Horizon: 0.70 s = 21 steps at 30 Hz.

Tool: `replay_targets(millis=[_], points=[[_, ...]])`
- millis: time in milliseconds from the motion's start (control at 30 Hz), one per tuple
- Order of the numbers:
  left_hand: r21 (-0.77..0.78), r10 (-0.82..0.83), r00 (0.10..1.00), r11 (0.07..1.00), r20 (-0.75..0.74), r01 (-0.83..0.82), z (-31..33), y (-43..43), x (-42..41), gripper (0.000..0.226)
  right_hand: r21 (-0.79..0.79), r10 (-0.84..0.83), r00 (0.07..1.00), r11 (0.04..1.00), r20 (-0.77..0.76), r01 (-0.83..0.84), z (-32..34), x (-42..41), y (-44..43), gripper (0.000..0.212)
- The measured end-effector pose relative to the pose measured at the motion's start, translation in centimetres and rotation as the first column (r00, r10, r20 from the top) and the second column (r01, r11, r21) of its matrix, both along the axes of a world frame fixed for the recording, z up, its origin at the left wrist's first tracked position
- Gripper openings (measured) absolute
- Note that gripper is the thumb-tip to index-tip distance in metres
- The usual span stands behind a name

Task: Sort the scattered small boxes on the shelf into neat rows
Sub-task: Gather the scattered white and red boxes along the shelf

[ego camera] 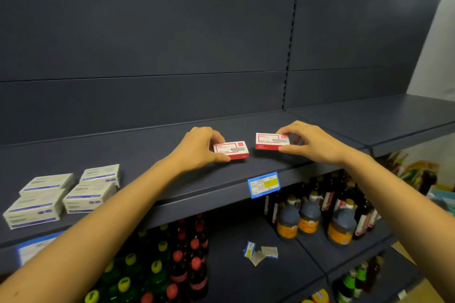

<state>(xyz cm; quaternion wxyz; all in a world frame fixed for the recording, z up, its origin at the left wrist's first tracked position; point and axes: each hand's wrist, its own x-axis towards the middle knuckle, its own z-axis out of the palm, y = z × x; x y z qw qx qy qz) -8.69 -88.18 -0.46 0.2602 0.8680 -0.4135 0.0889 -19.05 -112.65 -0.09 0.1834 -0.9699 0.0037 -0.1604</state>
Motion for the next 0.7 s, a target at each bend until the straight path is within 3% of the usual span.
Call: replay_targets(millis=[100,233,367,467,567,700], points=[[-0.008,0.045,0.998,0.999,-0.042,-0.045,-0.4,-2.1,0.2,0.038,0.000,0.084,0.995,0.996,-0.045,-0.084,-0.5,1.5,-2.5,0.038],[0.104,0.100,0.990,0.990,-0.096,-0.090,-1.2,-4.3,0.4,0.041,0.009,0.182,0.977,0.983,-0.113,-0.182,-0.5,3.2,-5.5,0.038],[0.084,0.156,0.969,0.986,-0.193,-0.142,-1.3,-5.0,0.3,0.040,0.054,0.290,0.947,0.957,-0.137,-0.285,-0.9,4.6,-6.9,0.036],[0.096,0.184,0.962,0.981,-0.203,-0.168,-1.5,-5.3,0.0,0.039,-0.011,0.350,0.920,0.934,-0.175,-0.357,-1.5,5.6,-7.2,0.036],[0.067,0.253,0.953,0.967,-0.168,-0.245,-1.9,-5.4,-0.5,0.045,-0.062,0.387,0.892,0.910,-0.233,-0.410,-1.5,6.3,-7.3,0.040],[-0.072,0.457,0.887,0.889,0.064,-0.453,-1.4,-3.9,-1.3,0.031,-0.124,0.410,0.891,0.891,-0.193,-0.437,0.3,7.4,-5.7,0.056]])
